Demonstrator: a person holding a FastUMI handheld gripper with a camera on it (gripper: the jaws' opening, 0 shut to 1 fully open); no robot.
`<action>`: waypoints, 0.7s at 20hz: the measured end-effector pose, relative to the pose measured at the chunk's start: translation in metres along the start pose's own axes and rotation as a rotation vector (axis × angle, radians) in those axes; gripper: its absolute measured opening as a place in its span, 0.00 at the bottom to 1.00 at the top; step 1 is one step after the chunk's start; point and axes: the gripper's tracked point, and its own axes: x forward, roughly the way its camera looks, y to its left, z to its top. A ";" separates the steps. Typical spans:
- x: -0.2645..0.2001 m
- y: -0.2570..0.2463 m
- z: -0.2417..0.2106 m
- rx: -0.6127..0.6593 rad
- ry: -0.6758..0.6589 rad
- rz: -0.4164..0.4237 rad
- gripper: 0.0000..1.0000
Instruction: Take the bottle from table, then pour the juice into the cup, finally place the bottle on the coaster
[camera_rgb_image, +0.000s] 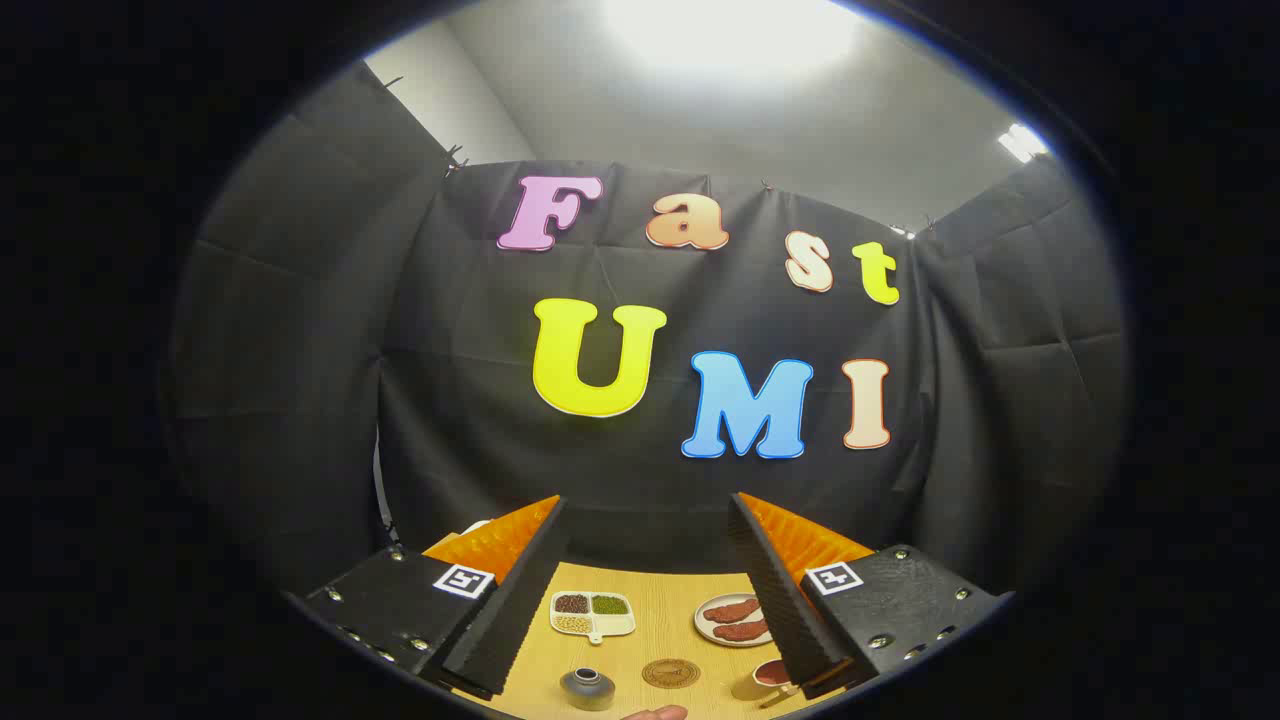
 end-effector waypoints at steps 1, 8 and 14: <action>0.000 0.000 0.000 0.000 -0.002 -0.001 0.98; 0.001 -0.001 0.001 0.019 -0.013 -0.014 0.98; 0.003 0.006 -0.006 0.022 -0.004 -0.003 0.98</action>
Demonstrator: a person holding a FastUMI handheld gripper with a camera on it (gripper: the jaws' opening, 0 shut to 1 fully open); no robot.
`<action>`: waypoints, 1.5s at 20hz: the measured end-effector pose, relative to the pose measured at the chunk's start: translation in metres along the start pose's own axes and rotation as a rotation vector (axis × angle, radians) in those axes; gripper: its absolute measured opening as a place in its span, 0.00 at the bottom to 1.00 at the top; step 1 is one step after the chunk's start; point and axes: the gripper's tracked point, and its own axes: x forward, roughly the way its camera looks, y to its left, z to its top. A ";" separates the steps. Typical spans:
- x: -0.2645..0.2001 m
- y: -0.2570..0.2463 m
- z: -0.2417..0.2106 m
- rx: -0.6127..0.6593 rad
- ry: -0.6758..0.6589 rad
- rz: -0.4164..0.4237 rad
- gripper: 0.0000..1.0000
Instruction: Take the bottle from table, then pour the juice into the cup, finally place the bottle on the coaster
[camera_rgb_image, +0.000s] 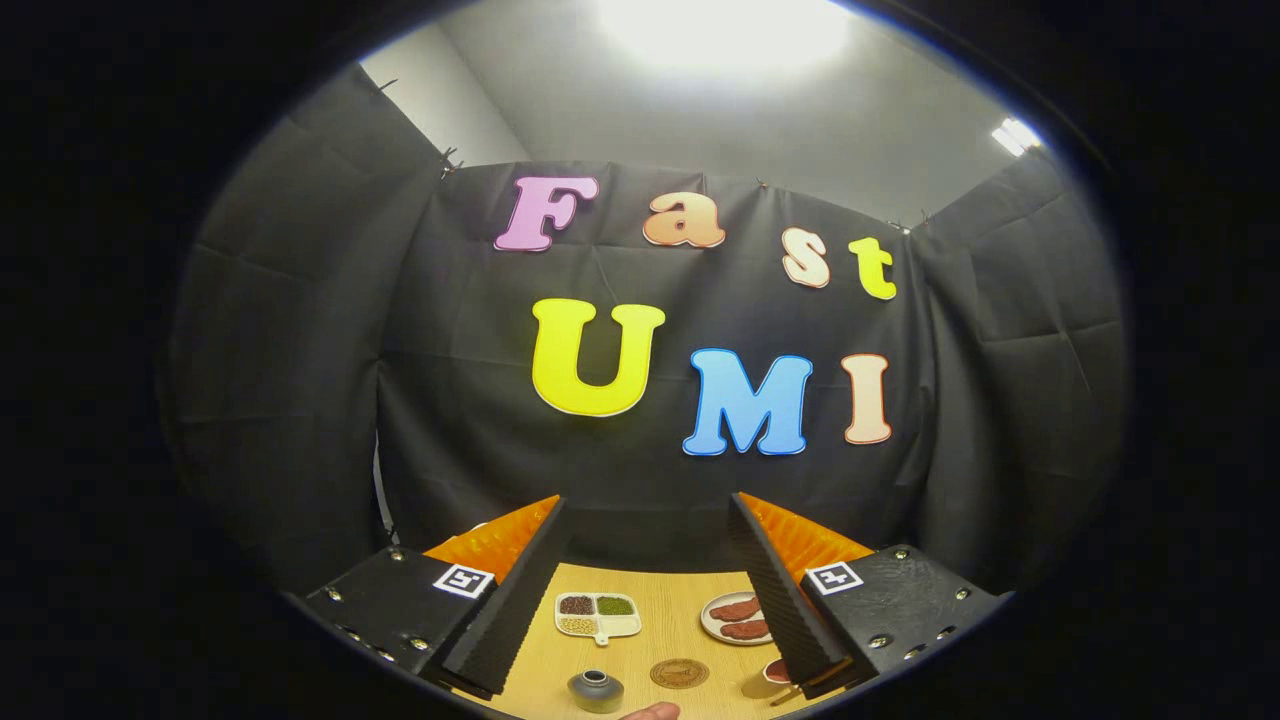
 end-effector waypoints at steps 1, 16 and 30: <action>0.001 0.001 -0.002 0.001 -0.003 -0.001 0.98; 0.011 0.023 -0.145 0.031 0.003 -0.024 0.98; 0.034 0.059 -0.306 0.068 0.083 0.037 0.98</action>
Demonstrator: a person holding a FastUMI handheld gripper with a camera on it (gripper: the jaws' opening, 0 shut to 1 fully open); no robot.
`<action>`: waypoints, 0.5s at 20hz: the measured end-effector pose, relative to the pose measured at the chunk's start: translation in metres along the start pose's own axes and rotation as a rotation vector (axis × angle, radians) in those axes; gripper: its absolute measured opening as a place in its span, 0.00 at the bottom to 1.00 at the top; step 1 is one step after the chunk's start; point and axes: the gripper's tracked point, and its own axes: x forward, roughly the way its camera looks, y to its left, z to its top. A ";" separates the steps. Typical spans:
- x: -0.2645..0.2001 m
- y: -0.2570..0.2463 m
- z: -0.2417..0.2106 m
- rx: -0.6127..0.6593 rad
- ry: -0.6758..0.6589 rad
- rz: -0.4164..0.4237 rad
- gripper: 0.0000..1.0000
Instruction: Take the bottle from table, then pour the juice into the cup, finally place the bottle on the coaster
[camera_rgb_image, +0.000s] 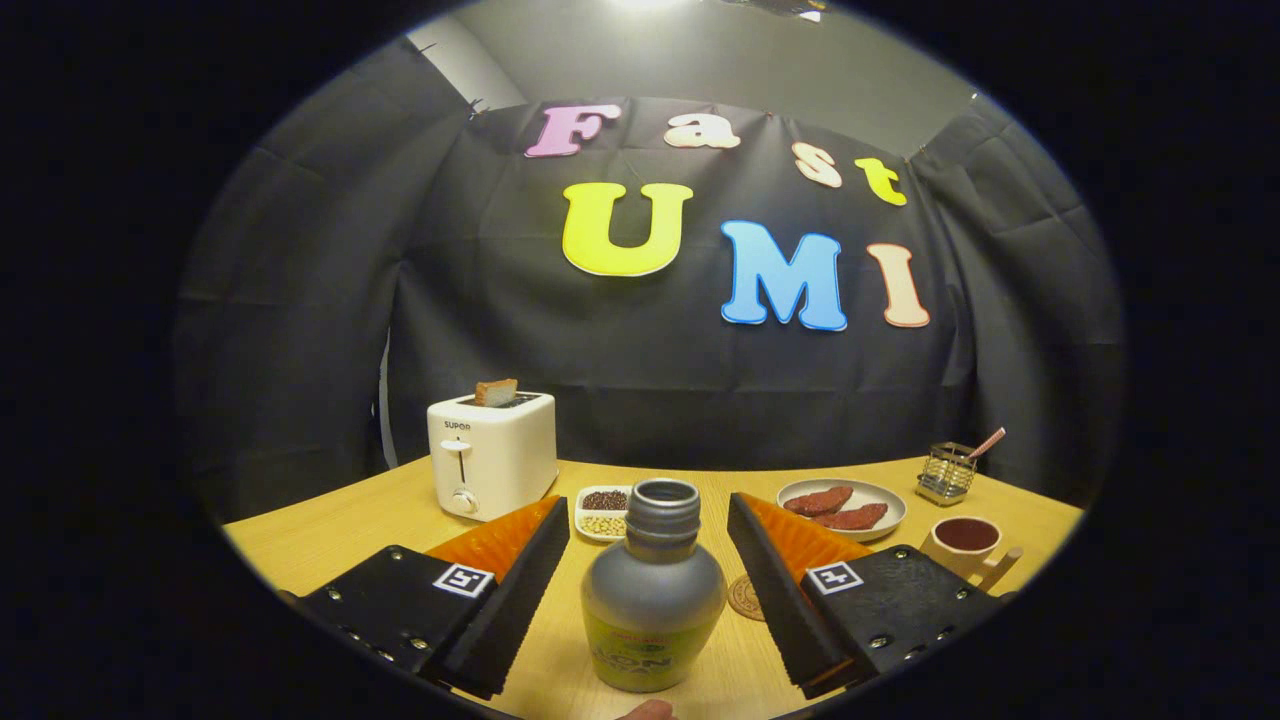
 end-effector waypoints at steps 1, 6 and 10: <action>0.002 -0.001 -0.008 0.017 0.009 -0.008 0.98; 0.007 -0.004 -0.032 0.050 0.030 -0.024 0.98; 0.013 -0.003 -0.036 0.031 0.022 -0.016 0.88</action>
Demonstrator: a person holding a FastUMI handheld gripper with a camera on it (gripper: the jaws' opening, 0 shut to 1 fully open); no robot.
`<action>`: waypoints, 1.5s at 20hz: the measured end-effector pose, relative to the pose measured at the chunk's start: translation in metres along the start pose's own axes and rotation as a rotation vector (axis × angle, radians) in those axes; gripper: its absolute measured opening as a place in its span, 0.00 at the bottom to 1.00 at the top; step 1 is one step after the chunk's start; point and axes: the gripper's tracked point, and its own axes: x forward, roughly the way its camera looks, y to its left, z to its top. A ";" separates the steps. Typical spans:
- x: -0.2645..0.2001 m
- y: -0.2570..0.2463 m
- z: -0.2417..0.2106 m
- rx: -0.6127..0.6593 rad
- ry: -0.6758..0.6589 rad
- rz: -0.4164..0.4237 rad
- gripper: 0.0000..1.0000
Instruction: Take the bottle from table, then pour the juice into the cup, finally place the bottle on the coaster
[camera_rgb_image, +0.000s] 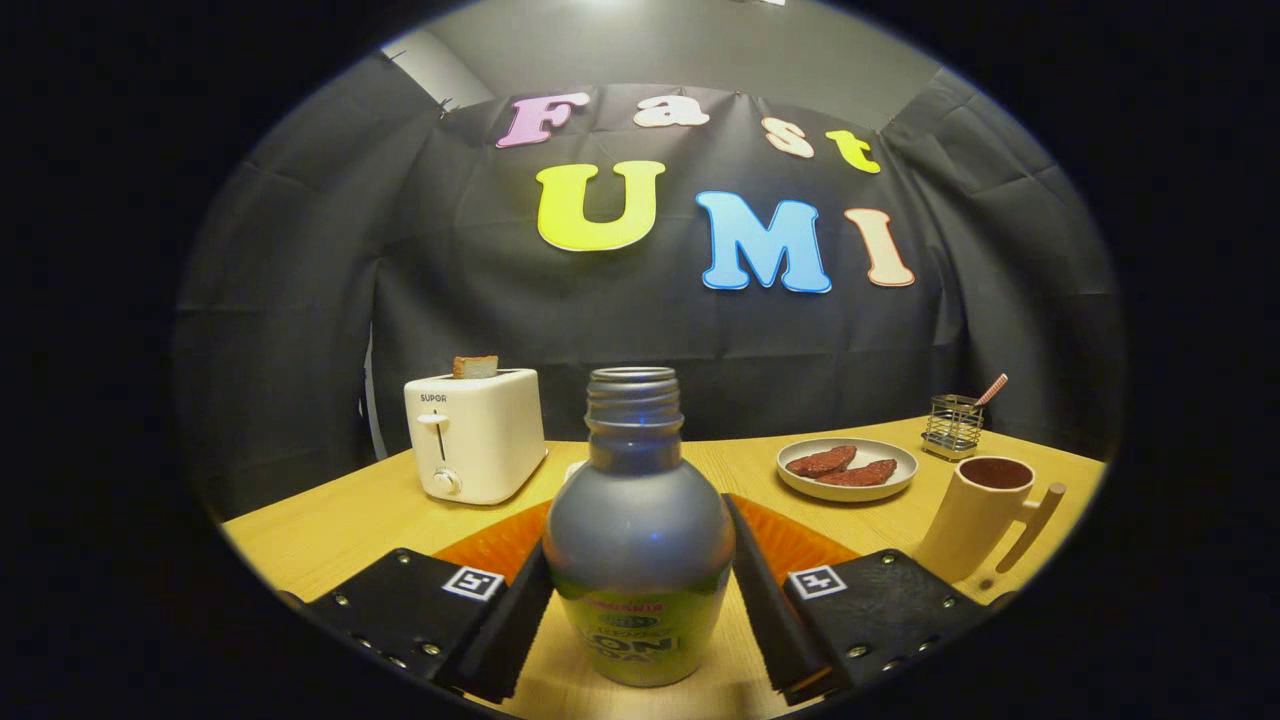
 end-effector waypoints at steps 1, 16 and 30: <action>0.004 0.000 0.001 -0.001 -0.005 0.000 0.84; -0.013 -0.035 0.117 0.089 -0.029 -0.020 0.79; 0.001 -0.092 0.139 0.418 0.021 -0.091 0.78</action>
